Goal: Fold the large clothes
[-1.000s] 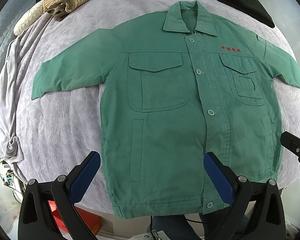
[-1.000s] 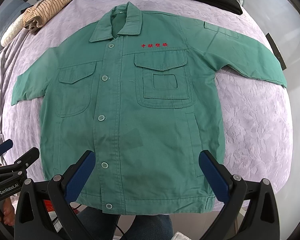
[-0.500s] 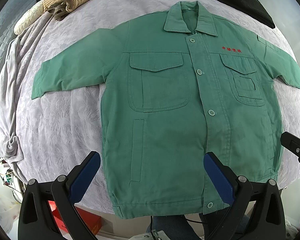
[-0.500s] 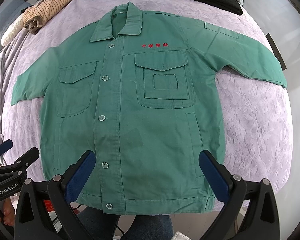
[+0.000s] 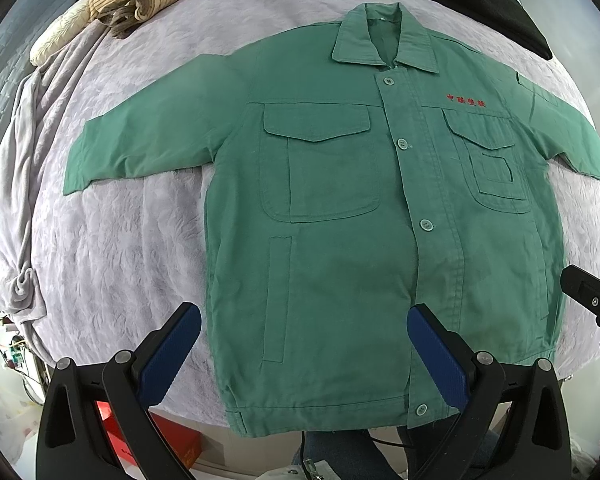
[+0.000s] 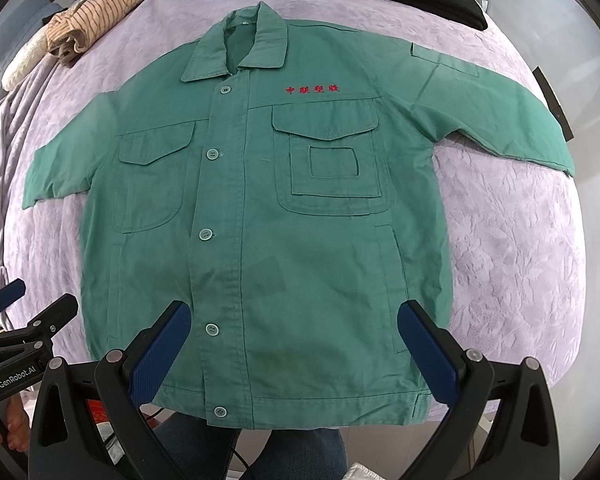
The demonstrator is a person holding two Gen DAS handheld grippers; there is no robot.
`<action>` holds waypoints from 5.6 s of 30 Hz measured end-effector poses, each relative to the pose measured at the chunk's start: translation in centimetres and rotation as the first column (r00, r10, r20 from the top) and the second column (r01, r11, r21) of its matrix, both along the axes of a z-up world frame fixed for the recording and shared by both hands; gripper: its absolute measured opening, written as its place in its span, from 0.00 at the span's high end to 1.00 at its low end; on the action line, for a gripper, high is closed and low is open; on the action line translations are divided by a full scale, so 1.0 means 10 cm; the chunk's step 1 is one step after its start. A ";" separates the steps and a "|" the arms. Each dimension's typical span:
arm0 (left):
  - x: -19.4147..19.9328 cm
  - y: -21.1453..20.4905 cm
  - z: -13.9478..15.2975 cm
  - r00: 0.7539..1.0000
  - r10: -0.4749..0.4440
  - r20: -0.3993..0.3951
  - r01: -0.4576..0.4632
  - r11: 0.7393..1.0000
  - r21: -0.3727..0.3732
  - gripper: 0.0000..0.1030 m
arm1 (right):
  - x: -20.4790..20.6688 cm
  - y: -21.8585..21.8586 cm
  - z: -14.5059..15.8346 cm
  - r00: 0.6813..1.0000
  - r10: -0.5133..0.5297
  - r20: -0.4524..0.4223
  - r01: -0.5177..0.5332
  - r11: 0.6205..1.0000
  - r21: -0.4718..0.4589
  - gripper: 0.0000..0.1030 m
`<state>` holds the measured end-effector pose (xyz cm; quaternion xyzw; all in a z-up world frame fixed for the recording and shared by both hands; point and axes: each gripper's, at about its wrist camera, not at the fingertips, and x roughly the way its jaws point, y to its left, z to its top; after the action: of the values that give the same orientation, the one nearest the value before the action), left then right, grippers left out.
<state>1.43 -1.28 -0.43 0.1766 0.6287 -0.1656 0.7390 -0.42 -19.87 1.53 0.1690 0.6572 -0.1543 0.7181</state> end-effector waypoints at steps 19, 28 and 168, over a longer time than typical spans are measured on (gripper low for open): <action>0.02 0.06 -0.06 1.000 0.012 -0.016 -0.012 1.000 -0.014 0.00 | 0.01 0.02 -0.05 1.000 -0.004 -0.019 0.004 1.000 0.007 0.00; 0.06 0.09 -0.10 0.999 0.024 -0.034 -0.025 0.999 -0.035 0.00 | 0.06 0.04 -0.05 1.000 -0.004 -0.025 0.004 1.000 0.014 0.00; 1.96 0.23 -1.33 0.939 0.099 0.329 -0.106 0.994 0.003 0.00 | 0.77 -1.62 -1.71 0.829 -0.505 0.242 0.355 0.807 0.471 0.85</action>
<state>21.04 1.00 -13.77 0.1764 0.5069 -0.0884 0.8391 7.32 -36.10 -15.60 0.4863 0.4768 -0.1422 0.7183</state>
